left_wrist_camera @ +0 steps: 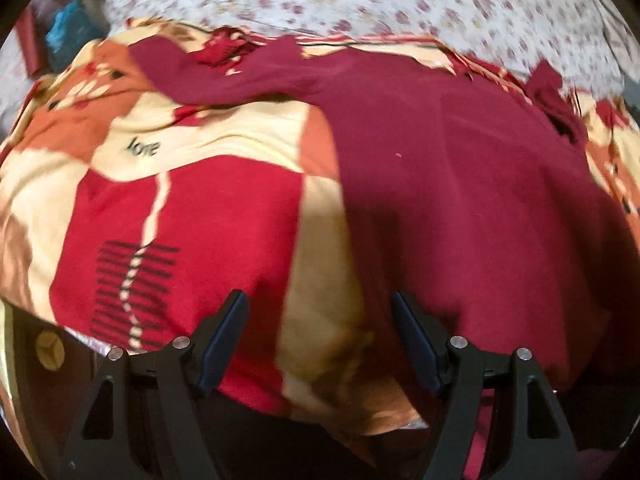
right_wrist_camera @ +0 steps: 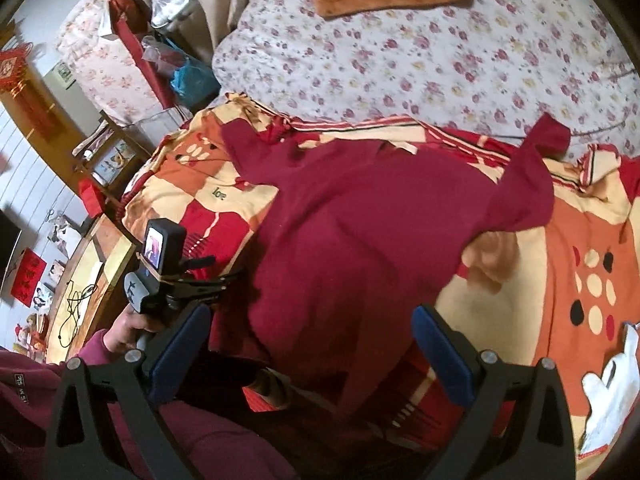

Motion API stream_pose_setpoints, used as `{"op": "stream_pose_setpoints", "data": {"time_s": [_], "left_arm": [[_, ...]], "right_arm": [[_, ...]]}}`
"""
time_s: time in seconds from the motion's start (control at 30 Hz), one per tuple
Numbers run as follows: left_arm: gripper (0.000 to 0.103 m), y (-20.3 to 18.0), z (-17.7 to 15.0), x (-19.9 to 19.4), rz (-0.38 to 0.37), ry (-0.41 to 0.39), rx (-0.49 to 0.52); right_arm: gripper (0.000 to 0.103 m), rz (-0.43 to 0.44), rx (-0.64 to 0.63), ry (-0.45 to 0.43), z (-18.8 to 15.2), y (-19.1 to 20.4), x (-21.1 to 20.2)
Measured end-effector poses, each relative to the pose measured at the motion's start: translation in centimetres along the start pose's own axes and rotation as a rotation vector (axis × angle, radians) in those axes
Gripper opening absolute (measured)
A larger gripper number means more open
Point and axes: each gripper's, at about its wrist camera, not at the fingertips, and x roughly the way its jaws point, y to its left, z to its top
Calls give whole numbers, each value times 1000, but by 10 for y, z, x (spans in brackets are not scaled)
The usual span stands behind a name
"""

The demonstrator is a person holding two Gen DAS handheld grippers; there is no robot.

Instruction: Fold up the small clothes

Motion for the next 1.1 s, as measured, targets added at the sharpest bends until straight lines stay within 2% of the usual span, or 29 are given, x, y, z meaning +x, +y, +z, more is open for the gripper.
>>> {"op": "stream_pose_setpoints", "data": {"time_s": [0.2, 0.3, 0.47, 0.73, 0.93, 1.0, 1.1], "left_arm": [[55, 12, 13, -33, -47, -89, -70], [55, 10, 24, -53, -84, -139, -67], [55, 3, 45, -76, -115, -206, -55], [55, -23, 71, -102, -129, -264, -31], [55, -37, 82, -114, -142, -307, -32], [55, -41, 84, -111, -143, -302, -43], [55, -44, 87, -100, -145, -288, -56]], "right_arm": [[103, 10, 32, -7, 10, 14, 29], [103, 73, 71, 11, 19, 24, 35], [103, 184, 85, 27, 35, 48, 12], [103, 211, 51, -21, 60, 80, -48], [103, 141, 4, -96, 60, 87, -74], [103, 99, -15, -112, 58, 85, -67], [103, -25, -58, -143, 54, 77, -35]]}}
